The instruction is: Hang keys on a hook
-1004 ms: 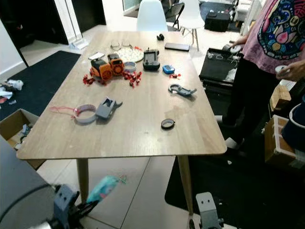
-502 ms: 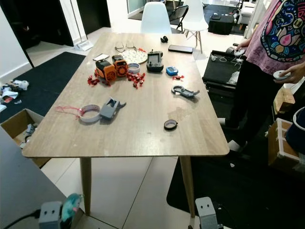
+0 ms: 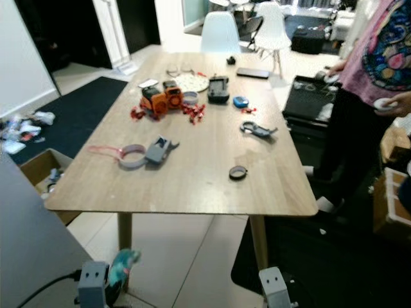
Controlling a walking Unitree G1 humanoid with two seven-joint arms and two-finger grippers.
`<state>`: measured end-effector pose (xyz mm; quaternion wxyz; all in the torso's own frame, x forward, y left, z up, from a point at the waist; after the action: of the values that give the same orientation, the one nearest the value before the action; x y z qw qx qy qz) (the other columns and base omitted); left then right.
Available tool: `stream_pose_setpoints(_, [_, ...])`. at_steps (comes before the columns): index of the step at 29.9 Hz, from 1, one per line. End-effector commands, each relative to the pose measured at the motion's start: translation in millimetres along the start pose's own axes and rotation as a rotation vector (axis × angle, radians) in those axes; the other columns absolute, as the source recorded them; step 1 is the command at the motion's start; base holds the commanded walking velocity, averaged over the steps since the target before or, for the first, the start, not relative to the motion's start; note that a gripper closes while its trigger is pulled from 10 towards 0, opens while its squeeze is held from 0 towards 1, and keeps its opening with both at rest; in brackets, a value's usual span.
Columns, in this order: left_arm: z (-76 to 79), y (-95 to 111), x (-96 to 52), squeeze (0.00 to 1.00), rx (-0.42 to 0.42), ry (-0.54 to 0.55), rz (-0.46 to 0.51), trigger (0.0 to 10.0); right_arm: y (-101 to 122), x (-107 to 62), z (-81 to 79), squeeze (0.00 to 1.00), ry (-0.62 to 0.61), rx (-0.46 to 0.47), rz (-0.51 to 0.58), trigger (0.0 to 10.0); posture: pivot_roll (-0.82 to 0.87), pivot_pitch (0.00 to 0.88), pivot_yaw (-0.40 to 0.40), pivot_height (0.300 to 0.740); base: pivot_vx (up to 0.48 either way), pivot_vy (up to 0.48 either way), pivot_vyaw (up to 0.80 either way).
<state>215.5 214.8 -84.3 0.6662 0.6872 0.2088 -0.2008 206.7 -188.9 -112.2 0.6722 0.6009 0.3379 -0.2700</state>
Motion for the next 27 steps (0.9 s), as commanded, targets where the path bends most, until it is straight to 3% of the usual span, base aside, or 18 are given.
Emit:
stream_pose_setpoints(1, [6.1, -4.9, -1.2, 0.00, -0.008, -0.004, -0.011, 10.0, -4.5, -0.6, -1.2, 0.00, 0.002, -0.009, -0.017, 10.0, 0.03, 0.046, -0.015, 0.740, 0.000, 0.000, 0.80])
stream_pose_setpoints(27, [-4.3, -6.5, -1.5, 0.00, -0.041, 0.072, -0.020, 10.0, 5.3, 1.6, -3.4, 0.00, 0.015, -0.027, 0.008, 10.0, 0.04, 0.060, -0.022, 0.740, 0.000, 0.000, 0.80])
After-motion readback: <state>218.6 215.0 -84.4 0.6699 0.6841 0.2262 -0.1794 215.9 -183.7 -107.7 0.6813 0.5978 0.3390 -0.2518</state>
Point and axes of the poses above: a point about 5 cm out from each wrist's last joint towards the gripper, its own x axis pointing out of the wrist towards the gripper, its own y axis along the axis of the wrist's last joint, z = x × y, the point moved 4 cm from there along x, pointing out of the wrist towards the gripper, and after that the axes turned 6 degrees about x, right-handed, at the moved point
